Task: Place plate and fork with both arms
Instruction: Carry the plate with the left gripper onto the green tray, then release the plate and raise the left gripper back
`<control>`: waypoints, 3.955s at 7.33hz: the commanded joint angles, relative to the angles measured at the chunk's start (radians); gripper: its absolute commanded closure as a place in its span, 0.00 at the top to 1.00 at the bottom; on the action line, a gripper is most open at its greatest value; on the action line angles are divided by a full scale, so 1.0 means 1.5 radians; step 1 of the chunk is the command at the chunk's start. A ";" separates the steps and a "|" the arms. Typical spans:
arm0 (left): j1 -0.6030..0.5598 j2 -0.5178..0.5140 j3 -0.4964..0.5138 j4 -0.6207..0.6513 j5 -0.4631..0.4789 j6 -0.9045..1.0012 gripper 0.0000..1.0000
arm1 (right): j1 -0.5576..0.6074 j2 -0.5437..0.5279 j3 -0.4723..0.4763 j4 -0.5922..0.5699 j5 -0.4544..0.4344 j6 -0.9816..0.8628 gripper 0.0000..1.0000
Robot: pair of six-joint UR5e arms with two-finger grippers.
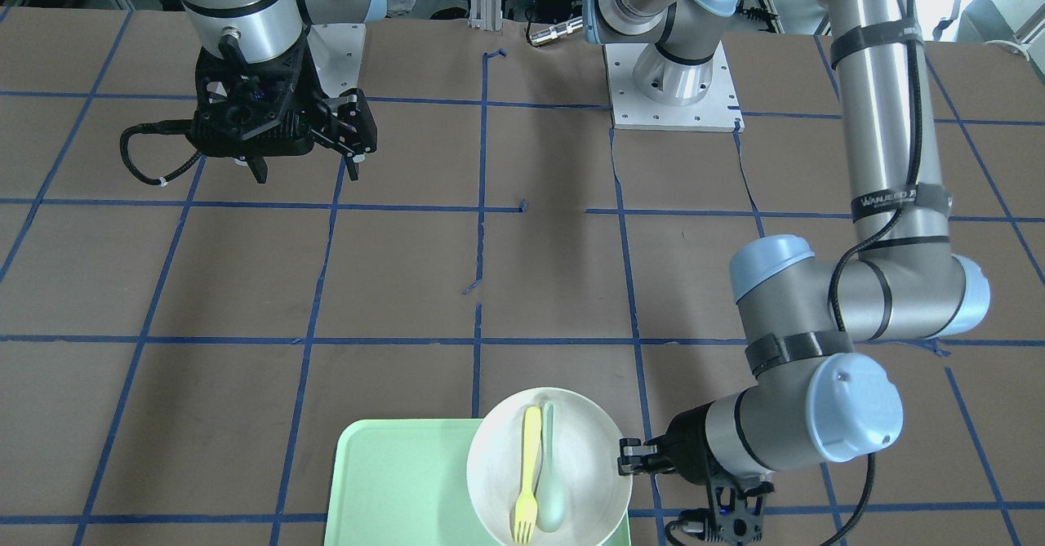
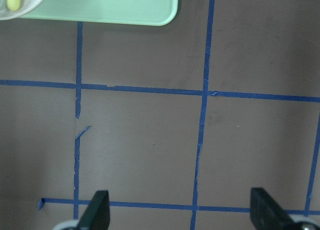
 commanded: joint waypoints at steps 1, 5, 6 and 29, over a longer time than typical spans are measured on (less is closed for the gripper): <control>-0.039 -0.066 0.071 0.002 -0.013 -0.033 0.00 | 0.000 0.000 0.000 0.000 0.001 0.000 1.00; -0.059 -0.104 0.088 0.018 0.002 -0.033 0.00 | 0.000 0.000 0.001 0.000 0.001 0.000 1.00; -0.059 -0.107 0.095 0.018 0.002 -0.033 0.00 | 0.000 0.000 0.001 0.000 0.001 0.000 1.00; -0.072 0.465 -0.212 -0.223 0.255 -0.072 1.00 | 0.006 0.029 0.013 -0.061 -0.007 0.017 1.00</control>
